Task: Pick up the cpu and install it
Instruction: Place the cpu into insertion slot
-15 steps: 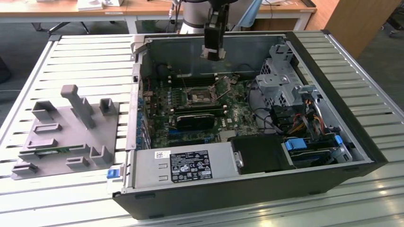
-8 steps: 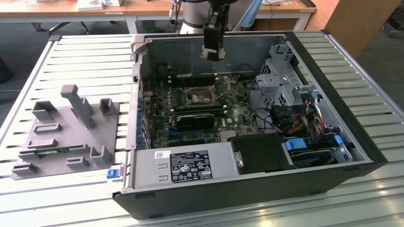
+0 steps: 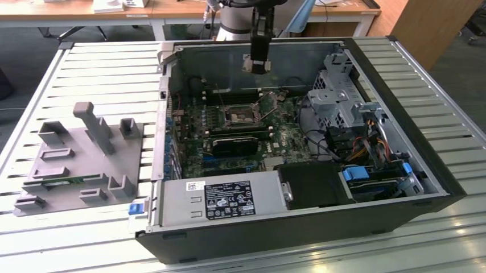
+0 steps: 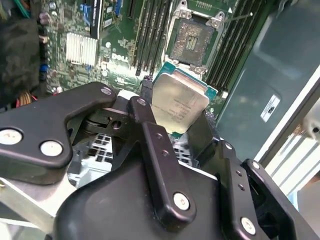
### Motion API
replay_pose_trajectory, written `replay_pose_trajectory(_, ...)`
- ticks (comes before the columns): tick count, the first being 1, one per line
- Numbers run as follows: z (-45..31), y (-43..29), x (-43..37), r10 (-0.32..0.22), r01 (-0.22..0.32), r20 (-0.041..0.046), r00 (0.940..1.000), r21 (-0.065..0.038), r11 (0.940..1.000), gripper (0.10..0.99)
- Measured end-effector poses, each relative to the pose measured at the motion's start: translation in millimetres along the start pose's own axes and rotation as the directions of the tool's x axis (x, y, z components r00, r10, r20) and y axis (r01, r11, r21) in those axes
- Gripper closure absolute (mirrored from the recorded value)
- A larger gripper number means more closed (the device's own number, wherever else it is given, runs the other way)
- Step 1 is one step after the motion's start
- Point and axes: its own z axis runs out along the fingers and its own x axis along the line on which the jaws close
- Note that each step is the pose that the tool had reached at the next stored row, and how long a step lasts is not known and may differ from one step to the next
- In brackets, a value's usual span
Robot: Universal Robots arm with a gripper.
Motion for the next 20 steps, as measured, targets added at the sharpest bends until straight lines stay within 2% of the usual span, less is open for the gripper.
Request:
replay_pose_trajectory(4,1.4,0.0,0.0,-0.072,0.072,-0.0020,0.9974,0.000,0.9974,0.553)
replay_pose_trajectory(8,2.1,-0.1,0.0,-0.142,0.142,-0.0038,0.9898,0.000,0.9898,0.553)
replay_pose_trajectory(13,4.3,-1.1,-0.3,-0.167,0.167,-0.0047,0.9859,-0.001,0.9859,0.553)
replay_pose_trajectory(17,8.2,-2.4,-0.6,-0.183,0.183,-0.0048,0.9831,-0.006,0.9831,0.553)
replay_pose_trajectory(20,11.9,-2.5,-0.5,-0.229,0.229,-0.0062,0.9733,-0.006,0.9733,0.553)
